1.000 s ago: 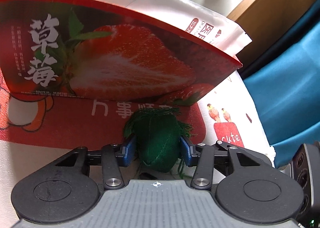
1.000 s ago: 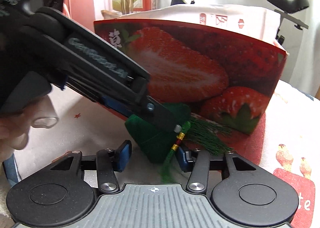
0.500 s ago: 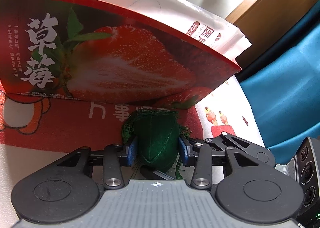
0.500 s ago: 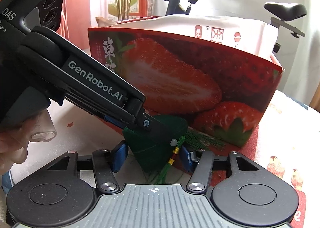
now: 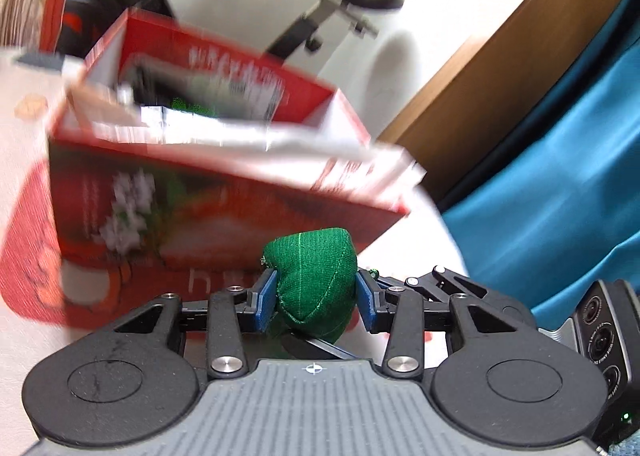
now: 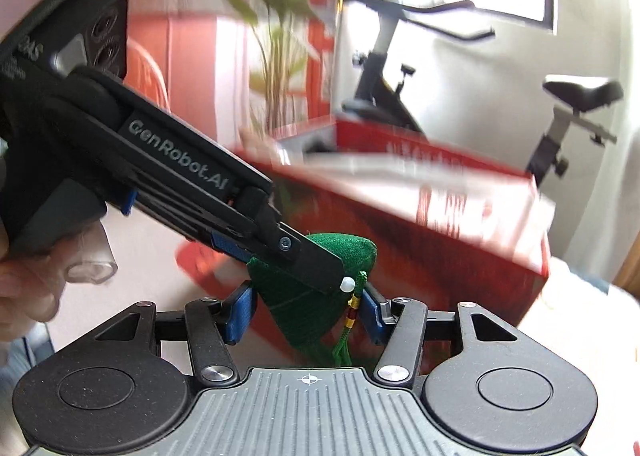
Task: Organize soft objects
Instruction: 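Carry the green strawberry with both tools over the red box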
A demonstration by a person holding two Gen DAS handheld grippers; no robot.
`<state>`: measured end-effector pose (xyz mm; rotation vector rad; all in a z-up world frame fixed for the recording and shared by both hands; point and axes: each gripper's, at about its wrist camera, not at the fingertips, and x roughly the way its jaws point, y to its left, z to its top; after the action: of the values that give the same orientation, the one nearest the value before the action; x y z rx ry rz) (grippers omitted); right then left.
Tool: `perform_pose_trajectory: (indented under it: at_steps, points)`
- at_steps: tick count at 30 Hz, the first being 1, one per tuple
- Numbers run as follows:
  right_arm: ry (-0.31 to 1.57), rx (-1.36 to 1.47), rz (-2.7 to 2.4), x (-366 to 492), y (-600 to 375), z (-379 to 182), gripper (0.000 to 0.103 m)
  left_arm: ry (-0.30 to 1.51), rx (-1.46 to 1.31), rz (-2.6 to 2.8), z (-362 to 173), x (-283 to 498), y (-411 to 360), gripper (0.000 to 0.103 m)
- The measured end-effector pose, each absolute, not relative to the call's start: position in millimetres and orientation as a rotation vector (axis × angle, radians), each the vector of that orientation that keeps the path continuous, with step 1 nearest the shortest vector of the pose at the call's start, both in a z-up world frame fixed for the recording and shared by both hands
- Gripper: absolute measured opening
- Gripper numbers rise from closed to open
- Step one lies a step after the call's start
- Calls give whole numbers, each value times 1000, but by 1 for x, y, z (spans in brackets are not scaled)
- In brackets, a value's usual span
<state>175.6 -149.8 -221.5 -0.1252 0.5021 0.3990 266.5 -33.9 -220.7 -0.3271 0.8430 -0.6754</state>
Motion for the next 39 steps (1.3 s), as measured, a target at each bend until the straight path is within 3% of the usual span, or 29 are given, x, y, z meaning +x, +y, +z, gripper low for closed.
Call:
perform_pose_trajectory:
  at_steps: [11,22,27,39]
  points:
    - [333,-192,446,201,-145,-129,51,661,-370,-685,-138,278,-10,44]
    - [186,-349,396,258,-153,-62,51,479,-315,-701,-73,327,-36,44]
    - [201,-316,360,297,-175,-62,51,434,-256,-698,-71,356,-63,44]
    - [437,-334,306,367,-211,-140,51,682,-309,-703,-149,437,-111,44]
